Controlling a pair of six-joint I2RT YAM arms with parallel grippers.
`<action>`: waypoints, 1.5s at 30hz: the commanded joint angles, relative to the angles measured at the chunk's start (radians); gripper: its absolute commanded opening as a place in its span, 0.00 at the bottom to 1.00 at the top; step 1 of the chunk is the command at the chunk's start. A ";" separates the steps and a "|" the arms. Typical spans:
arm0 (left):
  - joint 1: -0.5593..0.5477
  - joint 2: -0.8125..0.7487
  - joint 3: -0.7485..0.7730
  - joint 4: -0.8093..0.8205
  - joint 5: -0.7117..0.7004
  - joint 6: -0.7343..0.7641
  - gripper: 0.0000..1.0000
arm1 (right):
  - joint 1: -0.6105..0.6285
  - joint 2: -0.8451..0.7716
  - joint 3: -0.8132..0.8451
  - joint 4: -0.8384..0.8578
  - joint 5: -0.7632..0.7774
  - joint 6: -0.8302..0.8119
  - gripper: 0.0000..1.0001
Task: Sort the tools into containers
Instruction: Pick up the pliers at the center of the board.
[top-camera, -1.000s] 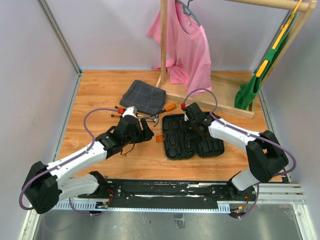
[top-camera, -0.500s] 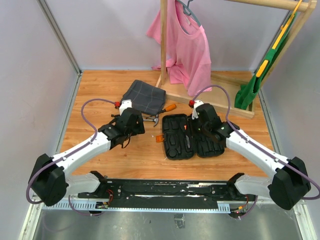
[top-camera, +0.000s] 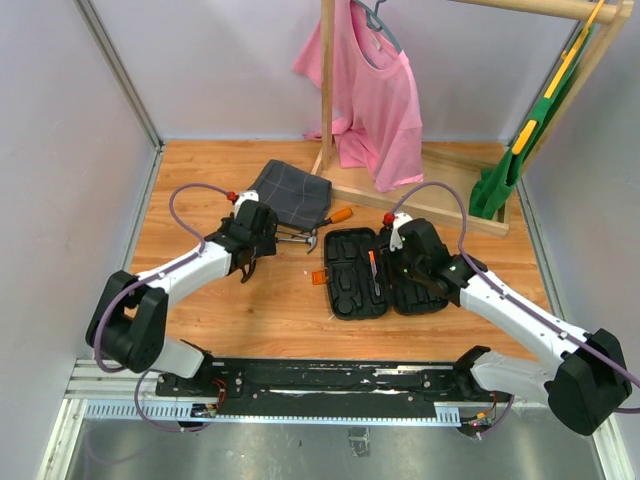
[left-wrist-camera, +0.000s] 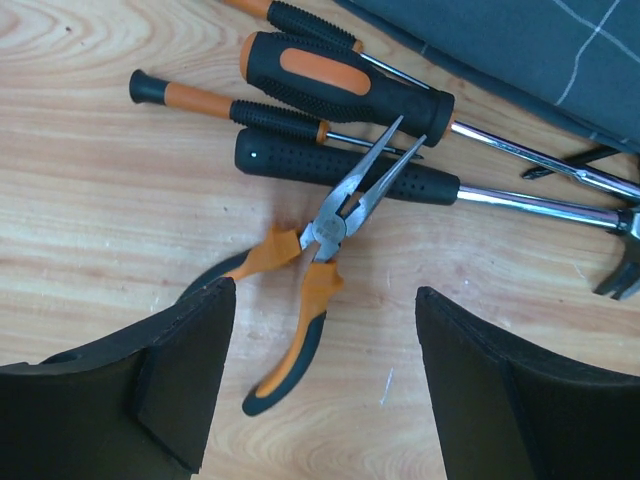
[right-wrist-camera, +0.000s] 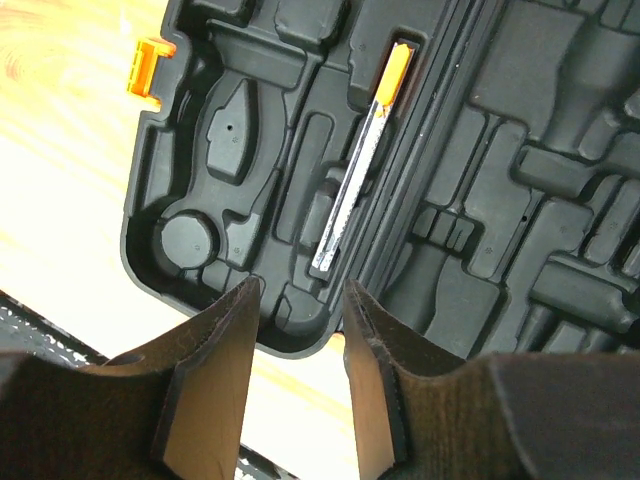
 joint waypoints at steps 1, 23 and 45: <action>0.026 0.058 0.036 0.054 0.012 0.087 0.76 | -0.022 -0.016 -0.013 -0.028 -0.014 0.001 0.41; 0.085 0.237 0.052 0.069 0.142 0.138 0.64 | -0.023 0.108 0.021 0.000 -0.074 -0.040 0.41; 0.084 0.030 -0.028 0.041 0.230 0.046 0.17 | -0.022 0.036 -0.037 0.042 -0.035 0.014 0.41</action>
